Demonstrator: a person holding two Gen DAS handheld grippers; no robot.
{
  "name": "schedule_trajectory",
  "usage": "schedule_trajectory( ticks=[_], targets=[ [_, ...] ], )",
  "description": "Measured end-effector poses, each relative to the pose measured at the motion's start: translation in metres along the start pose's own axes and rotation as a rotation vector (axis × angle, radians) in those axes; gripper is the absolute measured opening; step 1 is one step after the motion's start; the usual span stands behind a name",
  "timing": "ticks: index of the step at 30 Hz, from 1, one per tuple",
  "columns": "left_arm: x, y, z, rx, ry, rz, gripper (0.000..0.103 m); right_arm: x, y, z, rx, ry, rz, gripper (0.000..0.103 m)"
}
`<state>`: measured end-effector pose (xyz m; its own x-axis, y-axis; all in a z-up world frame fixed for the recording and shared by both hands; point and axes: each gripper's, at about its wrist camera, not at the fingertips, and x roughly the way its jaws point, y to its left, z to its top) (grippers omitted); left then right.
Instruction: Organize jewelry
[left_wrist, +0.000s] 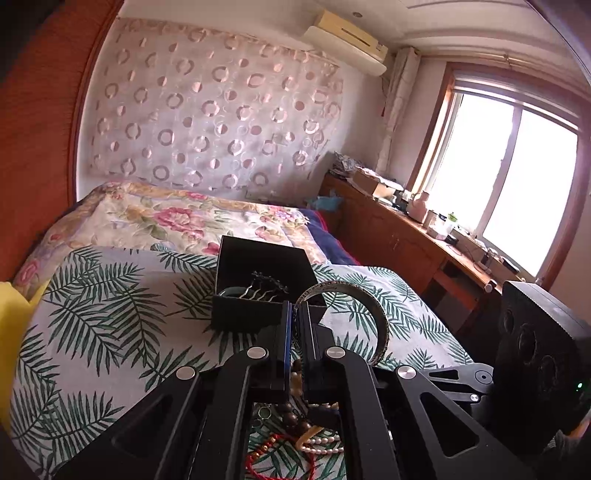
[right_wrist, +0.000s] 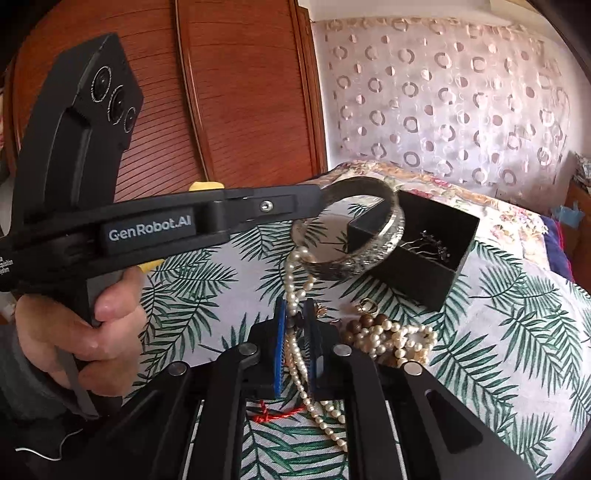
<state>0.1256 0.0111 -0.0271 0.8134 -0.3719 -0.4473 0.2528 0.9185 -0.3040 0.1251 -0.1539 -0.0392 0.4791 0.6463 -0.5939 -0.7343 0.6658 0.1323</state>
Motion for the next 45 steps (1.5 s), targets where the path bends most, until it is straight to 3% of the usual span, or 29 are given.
schedule_trajectory(
  ticks=[5, 14, 22, 28, 37, 45],
  targets=[
    [0.0, 0.001, 0.001, -0.003, 0.0, -0.004, 0.003, -0.003, 0.005, 0.002, -0.007, -0.033, 0.017, 0.011],
    [-0.001, 0.003, -0.001, -0.05, 0.009, -0.058, 0.003, 0.017, 0.014, 0.001, -0.036, -0.001, 0.041, 0.011],
    [-0.004, 0.018, 0.005, -0.07, -0.025, -0.017, 0.003, -0.004, 0.009, -0.003, -0.026, -0.032, 0.027, 0.011],
    [-0.004, 0.027, 0.021, -0.034, -0.044, 0.031, 0.003, -0.045, -0.006, 0.028, -0.046, -0.112, -0.01, 0.011],
    [0.018, 0.035, 0.046, 0.028, -0.016, 0.078, 0.003, -0.095, -0.016, 0.101, -0.153, -0.223, -0.08, 0.011],
    [0.059, 0.04, 0.058, 0.052, 0.034, 0.084, 0.003, -0.076, -0.046, 0.157, -0.198, -0.226, -0.143, 0.011]
  ],
)
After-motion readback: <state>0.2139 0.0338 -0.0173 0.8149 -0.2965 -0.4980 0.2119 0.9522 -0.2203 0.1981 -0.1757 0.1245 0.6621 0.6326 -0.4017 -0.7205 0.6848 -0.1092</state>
